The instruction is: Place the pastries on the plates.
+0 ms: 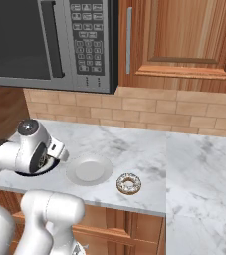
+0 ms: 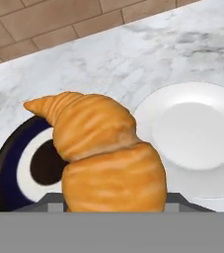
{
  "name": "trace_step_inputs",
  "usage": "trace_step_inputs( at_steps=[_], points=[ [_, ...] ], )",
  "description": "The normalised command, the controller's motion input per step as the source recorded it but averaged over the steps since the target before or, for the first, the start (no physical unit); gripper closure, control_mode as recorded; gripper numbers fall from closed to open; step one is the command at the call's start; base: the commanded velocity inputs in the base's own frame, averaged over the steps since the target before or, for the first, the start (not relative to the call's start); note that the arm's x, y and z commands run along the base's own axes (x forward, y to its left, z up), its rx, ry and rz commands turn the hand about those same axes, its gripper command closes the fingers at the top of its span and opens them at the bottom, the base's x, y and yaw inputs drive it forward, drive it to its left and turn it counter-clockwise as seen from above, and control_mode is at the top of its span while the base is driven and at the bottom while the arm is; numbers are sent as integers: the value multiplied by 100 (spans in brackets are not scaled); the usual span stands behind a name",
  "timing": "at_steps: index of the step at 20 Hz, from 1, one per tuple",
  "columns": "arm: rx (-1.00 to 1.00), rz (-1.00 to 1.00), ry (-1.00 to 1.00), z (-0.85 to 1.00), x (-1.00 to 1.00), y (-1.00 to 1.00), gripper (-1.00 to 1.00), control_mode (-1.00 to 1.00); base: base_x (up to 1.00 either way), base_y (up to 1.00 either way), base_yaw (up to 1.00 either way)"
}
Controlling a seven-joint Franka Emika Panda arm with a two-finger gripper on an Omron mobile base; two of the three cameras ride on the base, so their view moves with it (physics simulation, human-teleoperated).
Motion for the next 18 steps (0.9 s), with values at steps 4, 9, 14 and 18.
trace_step_inputs(
  at_steps=[4, 9, 14, 18],
  points=[
    [0, 0, 0, 0, 0, 88, 100, -100, 0, 0, 0],
    [0, 0, 2, 0, 0, 75, 100, -100, 0, 0, 0],
    [-3, 0, 2, 0, 11, 22, 100, -100, 0, 0, 0],
    [-7, -2, 7, 0, 16, 27, 100, -100, 0, 0, 0]
  ],
)
